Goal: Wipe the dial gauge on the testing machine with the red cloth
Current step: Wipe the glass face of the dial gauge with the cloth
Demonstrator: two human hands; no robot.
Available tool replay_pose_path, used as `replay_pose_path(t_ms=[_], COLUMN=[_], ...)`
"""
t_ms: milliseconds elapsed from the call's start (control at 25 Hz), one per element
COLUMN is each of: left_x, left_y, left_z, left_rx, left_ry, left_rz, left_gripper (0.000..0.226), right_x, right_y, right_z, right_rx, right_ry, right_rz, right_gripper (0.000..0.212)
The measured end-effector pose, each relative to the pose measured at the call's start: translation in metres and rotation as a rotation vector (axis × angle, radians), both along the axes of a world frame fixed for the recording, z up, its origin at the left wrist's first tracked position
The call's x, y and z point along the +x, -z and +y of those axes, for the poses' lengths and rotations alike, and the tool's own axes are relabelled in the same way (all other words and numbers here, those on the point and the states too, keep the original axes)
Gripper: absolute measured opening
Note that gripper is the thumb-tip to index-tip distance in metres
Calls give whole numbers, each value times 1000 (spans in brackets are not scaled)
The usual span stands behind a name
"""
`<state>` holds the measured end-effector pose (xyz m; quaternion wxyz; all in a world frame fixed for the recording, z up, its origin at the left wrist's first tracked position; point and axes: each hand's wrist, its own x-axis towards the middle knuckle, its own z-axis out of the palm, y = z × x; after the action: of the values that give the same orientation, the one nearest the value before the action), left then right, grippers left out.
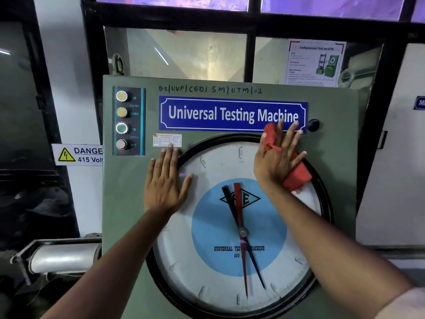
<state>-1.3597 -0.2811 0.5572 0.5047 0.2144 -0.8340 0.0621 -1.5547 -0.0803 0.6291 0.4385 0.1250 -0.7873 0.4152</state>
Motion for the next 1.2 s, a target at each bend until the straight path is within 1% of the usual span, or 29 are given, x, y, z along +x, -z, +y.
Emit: replay_pose_path(t_ms=[40,80,160,240,280,320,360,440,480,560,640,720,800,840,880,960,1080,1200], left_x=[0,-1,-3,-4,-4,-5,-4,-4,-3,-2,-2,-2,-2,-1,-1,1,1,4], left_y=[3,5,7,7,7,7,7,7,6,6,6,6,6,6,5,4,3,3], left_z=[-2,-4,-7,-8,-7,-7,-7,-6,-6,-6,-6,-6,-4,-4,-4,-3,0,1], left_rx=[-23,-33,-39,-45,-47,-46,-42,-28,-20,-17,-17,-13,-17,-17,-16,0,12,21], left_ry=[-3,-6,-16,-29,-30,-30,-29,-22,-18,-8,5,19,24,21,22,23,19,35], left_rz=[-9,-10,-1,-1,-3,-6,-8,-12,-15,-21,-20,-14,-7,-3,-4,-21,-25,-31], left_gripper=[82,84,84,84,84,84,84,84,84,84,84,85,86,87,87,87,88,89], right_x=[8,18,35,32,24,15,7,3,7,30,61,86,89,80,65,34,-4,-27], right_y=[-9,-16,-19,-20,-22,-25,-27,-34,-39,-49,-51,-38,-20,-15,-14,-16,-9,21], right_z=[-15,-30,-53,-51,-40,-25,-11,10,9,-16,-51,-83,-93,-88,-74,-40,9,49], right_rx=[13,75,274,464,515,520,480,346,315,366,520,655,732,747,747,679,488,273], right_ry=[-47,-81,-121,-128,-113,-86,-64,-43,-34,-47,-85,-150,-195,-195,-179,-118,-50,8], right_rz=[-2,26,139,227,233,208,152,18,-22,-21,85,224,342,388,416,382,226,63], right_gripper=[69,68,67,64,64,69,74,72,69,71,75,67,60,61,65,68,68,66])
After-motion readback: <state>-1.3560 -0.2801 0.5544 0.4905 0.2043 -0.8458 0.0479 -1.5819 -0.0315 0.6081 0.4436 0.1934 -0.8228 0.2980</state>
